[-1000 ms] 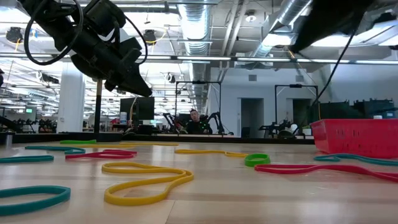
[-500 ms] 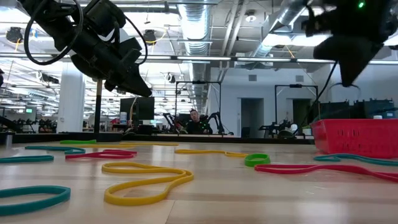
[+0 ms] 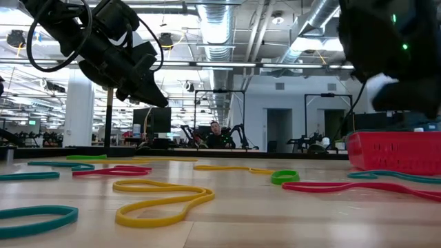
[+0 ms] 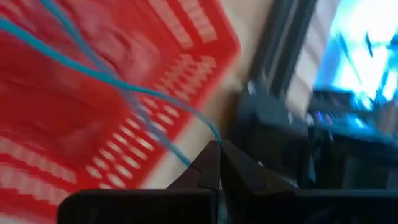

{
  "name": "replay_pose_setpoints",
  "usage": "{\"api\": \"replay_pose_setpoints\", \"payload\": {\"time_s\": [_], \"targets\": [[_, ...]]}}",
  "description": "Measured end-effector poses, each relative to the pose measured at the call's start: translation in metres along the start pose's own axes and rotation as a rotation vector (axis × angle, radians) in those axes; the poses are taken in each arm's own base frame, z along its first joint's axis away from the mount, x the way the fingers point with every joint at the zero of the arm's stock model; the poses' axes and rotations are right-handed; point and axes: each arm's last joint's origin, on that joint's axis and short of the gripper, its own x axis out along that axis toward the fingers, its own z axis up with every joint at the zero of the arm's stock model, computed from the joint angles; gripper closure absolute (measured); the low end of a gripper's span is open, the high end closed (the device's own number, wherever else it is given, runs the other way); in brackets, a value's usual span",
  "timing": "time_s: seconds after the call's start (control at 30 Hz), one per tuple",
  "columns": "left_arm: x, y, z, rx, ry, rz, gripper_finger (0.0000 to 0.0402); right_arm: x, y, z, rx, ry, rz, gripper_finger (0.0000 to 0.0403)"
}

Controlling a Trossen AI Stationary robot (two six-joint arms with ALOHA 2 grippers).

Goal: Pick and place rubber bands into bin
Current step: Put the blue rubber band into the basket

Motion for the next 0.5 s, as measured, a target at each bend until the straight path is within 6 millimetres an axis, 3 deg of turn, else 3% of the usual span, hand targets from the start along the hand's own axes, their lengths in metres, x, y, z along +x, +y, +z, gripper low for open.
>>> {"api": "replay_pose_setpoints", "payload": {"time_s": [0.2, 0.5], "targets": [[0.000, 0.000, 0.000, 0.000, 0.000, 0.000, 0.0338, 0.014, 0.004, -0.001, -0.068, 0.041, 0.010, 0.0403], [0.000, 0.000, 0.000, -0.001, -0.002, 0.000, 0.0338, 0.007, 0.004, 0.004, -0.068, -0.086, 0.019, 0.0403]]}}
